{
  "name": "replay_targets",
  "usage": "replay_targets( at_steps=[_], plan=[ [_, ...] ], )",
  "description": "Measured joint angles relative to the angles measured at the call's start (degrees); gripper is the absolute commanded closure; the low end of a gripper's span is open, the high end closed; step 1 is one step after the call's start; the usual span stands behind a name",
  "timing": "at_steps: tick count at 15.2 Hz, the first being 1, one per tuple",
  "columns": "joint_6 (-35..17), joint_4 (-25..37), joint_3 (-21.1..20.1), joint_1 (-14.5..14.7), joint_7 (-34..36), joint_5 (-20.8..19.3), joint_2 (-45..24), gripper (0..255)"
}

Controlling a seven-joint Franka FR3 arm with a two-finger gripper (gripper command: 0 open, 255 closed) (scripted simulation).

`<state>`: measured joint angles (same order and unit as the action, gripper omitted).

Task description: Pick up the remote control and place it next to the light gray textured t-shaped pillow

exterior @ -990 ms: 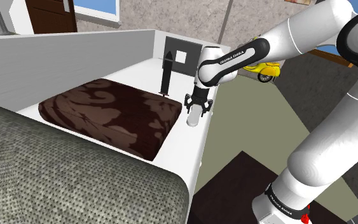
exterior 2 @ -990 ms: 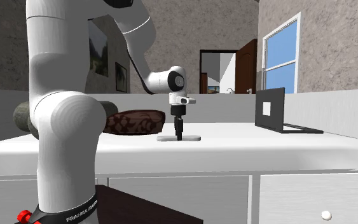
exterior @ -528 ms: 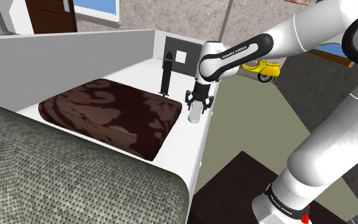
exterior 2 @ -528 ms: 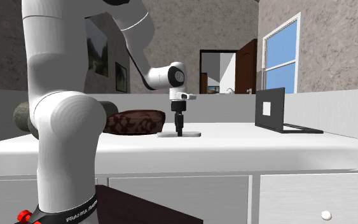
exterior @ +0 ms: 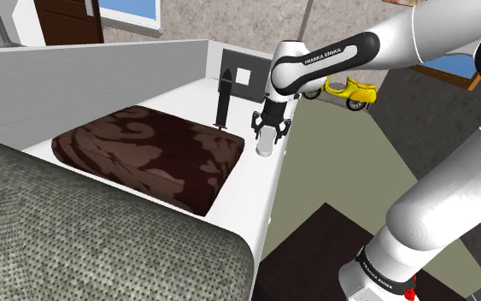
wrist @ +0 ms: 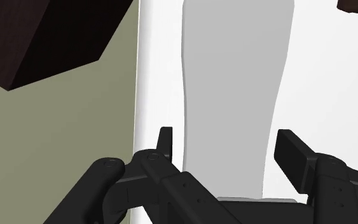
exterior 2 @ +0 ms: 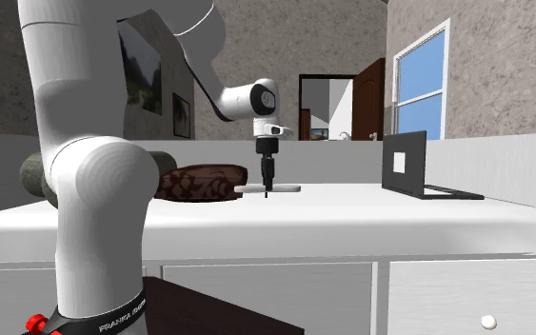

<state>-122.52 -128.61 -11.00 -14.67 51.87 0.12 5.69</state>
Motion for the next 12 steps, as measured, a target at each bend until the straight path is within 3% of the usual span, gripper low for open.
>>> replay_targets(
  at_steps=[12],
  plan=[
    [9.54,6.56,0.12,0.09,-0.34,0.61,3.04,255]
  ],
)
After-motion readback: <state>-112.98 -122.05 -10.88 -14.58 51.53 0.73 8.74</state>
